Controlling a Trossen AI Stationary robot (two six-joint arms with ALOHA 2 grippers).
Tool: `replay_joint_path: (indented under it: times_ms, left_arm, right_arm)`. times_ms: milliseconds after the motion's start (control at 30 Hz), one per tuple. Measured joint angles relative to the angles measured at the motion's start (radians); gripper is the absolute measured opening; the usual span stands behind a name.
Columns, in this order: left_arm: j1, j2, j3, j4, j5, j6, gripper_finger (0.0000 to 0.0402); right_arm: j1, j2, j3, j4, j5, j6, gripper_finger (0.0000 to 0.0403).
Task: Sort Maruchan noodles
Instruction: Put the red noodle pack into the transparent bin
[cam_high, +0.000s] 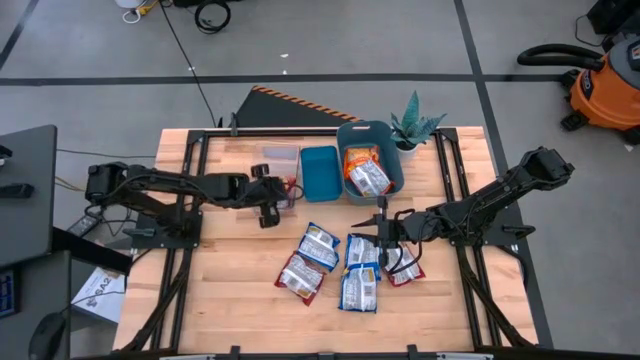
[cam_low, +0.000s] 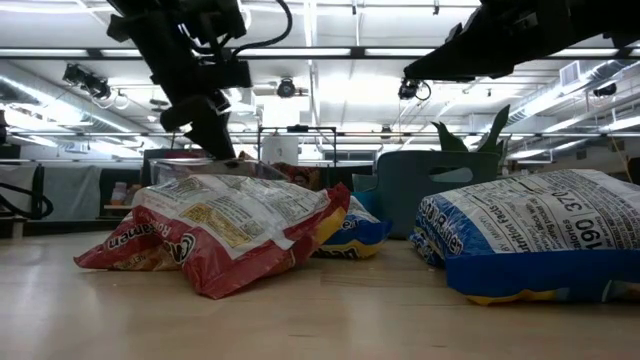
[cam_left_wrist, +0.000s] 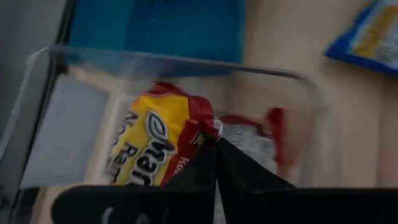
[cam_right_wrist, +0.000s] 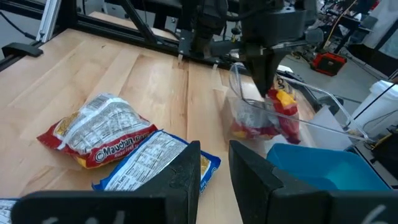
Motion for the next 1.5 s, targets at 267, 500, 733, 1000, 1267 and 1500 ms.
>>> replay_joint_path:
  times_ms: [267, 500, 733, 1000, 1267, 1500]
  left_arm:
    - [-0.005, 0.0, 0.0, -0.021, -0.015, -0.048, 0.0037]
    - [-0.019, 0.0, 0.037, -0.072, 0.01, -0.047, 0.0105]
    - [-0.092, 0.0, 0.256, -0.213, 0.055, 0.0, 0.0134]
    - [-0.29, 0.001, 0.204, -0.043, 0.213, -0.134, 0.0135]
    - [-0.483, 0.089, 0.109, 0.011, 0.201, -0.282, 0.0135]
    - [-0.537, 0.257, 0.183, 0.041, 0.198, -0.461, 0.0135]
  right_arm:
    - [0.002, 0.0, 0.0, 0.004, 0.0, -0.017, 0.009]
    - [0.0, 0.0, 0.0, -0.004, 0.0, -0.019, 0.009]
    - [-0.003, 0.0, 0.0, -0.004, 0.0, -0.023, 0.009]
    - [-0.001, 0.0, 0.0, -0.004, 0.0, -0.018, 0.009]
    - [0.0, 0.0, 0.0, 0.019, 0.0, -0.032, 0.009]
    - [-0.01, 0.0, 0.0, 0.028, 0.0, -0.041, 0.009]
